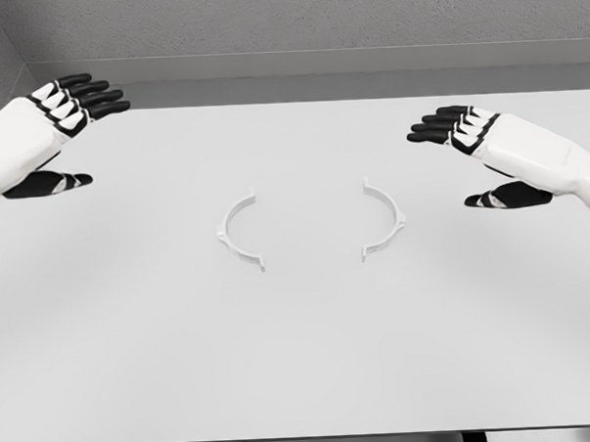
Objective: Assemble PVC drainage pipe clamps
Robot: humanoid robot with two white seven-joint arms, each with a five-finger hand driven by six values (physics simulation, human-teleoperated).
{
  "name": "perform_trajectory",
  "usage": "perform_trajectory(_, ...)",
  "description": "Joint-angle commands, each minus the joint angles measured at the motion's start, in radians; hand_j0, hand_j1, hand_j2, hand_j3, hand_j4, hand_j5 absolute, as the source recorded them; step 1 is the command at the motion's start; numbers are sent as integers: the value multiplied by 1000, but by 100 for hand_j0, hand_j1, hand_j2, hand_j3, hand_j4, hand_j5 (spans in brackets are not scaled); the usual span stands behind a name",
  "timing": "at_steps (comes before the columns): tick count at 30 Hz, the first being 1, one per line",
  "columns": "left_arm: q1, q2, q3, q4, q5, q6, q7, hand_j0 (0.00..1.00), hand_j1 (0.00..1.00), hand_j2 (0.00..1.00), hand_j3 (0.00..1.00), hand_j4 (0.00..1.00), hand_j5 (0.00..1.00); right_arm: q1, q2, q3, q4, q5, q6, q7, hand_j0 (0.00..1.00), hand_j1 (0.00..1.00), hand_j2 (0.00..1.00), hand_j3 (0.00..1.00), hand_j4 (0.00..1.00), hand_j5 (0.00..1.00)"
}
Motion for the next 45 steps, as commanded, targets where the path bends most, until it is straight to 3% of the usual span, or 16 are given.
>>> perform_trajectory(1, 0, -14, -14, -1, 1, -4, -1, 100, 100, 100, 100, 100, 100, 0, 0, 3, 23, -10, 2, -3, 100, 100, 100, 100, 100, 100)
perform_trajectory(4, -3, -108, -26, 27, -74, -4, -48, 100, 100, 100, 100, 100, 100, -2, 7, 5, 33, -6, 2, 6, 100, 100, 100, 100, 100, 100)
perform_trajectory(6, -23, -174, -55, 49, -135, -4, -51, 100, 100, 100, 100, 100, 100, -11, 84, 9, 110, 33, 2, 15, 100, 100, 100, 100, 100, 100)
perform_trajectory(7, -31, -194, -61, 55, -166, -4, -51, 100, 100, 100, 100, 100, 100, -66, 101, 23, 138, 110, 2, 52, 100, 100, 100, 100, 100, 100)
perform_trajectory(9, -38, -200, -80, 56, -195, -4, -51, 100, 100, 100, 100, 100, 100, -97, 178, 32, 210, 161, 2, 134, 100, 100, 100, 100, 100, 100)
perform_trajectory(12, -67, -229, -124, 78, -238, -4, -56, 100, 100, 100, 100, 100, 100, -138, 204, 32, 277, 198, 2, 170, 100, 100, 100, 100, 100, 100)
perform_trajectory(19, -95, -300, -164, 131, -262, -4, -81, 100, 100, 100, 100, 100, 100, -175, 277, 54, 389, 242, 2, 168, 100, 100, 100, 100, 100, 100)
perform_trajectory(21, -100, -303, -169, 134, -262, -4, -81, 100, 100, 100, 100, 100, 100, -193, 307, 60, 451, 242, 2, 168, 100, 100, 100, 100, 100, 100)
perform_trajectory(31, -98, -364, -187, 177, -275, -4, -110, 100, 100, 100, 100, 100, 100, -195, 316, 104, 463, 244, 2, 167, 100, 100, 100, 100, 100, 100)
perform_trajectory(45, -100, -415, -204, 248, -273, -4, -114, 100, 100, 100, 100, 100, 100, -219, 370, 106, 534, 280, 2, 168, 100, 100, 100, 100, 100, 100)
